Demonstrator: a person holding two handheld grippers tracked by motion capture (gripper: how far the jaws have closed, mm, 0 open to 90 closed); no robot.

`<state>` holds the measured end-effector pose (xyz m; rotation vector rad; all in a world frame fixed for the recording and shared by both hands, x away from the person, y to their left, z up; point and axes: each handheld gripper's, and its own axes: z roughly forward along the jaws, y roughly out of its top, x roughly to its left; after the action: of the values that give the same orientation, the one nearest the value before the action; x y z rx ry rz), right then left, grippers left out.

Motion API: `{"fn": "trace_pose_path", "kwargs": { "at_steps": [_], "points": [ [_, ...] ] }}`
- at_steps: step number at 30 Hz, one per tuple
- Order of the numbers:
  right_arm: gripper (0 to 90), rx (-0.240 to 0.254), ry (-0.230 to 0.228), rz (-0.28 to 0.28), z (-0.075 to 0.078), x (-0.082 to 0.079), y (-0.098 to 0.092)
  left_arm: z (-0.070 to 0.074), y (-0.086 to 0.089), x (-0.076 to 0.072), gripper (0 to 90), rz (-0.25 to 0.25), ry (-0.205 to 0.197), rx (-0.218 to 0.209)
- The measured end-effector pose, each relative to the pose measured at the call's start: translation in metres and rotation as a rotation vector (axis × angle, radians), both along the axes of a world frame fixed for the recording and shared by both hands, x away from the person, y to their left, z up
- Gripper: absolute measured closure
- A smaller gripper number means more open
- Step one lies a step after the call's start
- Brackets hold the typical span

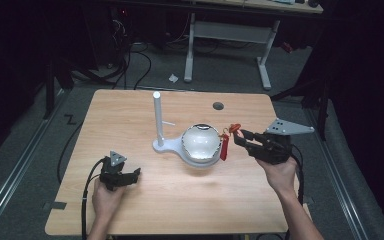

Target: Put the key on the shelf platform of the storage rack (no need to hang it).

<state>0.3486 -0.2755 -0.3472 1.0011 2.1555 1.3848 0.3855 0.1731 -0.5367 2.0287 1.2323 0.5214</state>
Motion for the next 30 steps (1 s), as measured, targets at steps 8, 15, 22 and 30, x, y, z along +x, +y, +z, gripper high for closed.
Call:
{"fn": "trace_pose_path", "kwargs": {
  "at_steps": [8,15,22,30],
  "points": [
    [67.0,-0.026,-0.011,0.039,0.009,0.009,0.021,0.000,0.000,0.000,21.5,-0.001,0.000,0.001],
    [67.0,-0.036,-0.001,0.046,0.016,0.018,0.034,0.000,0.000,0.000,21.5,-0.001,0.000,0.000],
    [66.9,-0.058,0.014,0.043,0.011,0.032,0.046,0.000,0.000,0.000,21.5,-0.001,0.000,0.000],
    [66.9,-0.101,0.027,0.031,-0.002,0.047,0.054,0.000,0.000,0.000,21.5,-0.001,0.001,0.000]
  ]
}}
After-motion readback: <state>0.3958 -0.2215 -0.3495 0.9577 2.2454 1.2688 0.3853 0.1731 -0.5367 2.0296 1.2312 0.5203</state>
